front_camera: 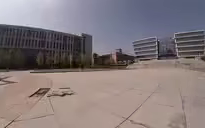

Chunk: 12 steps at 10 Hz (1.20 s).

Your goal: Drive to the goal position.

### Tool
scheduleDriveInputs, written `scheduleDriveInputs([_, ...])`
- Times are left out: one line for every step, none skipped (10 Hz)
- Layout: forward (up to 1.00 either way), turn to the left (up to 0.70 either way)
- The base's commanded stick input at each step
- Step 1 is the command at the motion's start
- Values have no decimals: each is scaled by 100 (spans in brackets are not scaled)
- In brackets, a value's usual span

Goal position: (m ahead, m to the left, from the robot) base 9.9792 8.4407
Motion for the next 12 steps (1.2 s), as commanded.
scheduleDriveInputs([70, 0])
scheduleDriveInputs([70, 0])
scheduleDriveInputs([70, 0])
scheduleDriveInputs([70, 0])
scheduleDriveInputs([70, 0])
scheduleDriveInputs([70, 0])
scheduleDriveInputs([70, 0])
scheduleDriveInputs([70, 0])
scheduleDriveInputs([70, 0])
scheduleDriveInputs([70, 0])
scheduleDriveInputs([70, 0])
scheduleDriveInputs([70, 0])
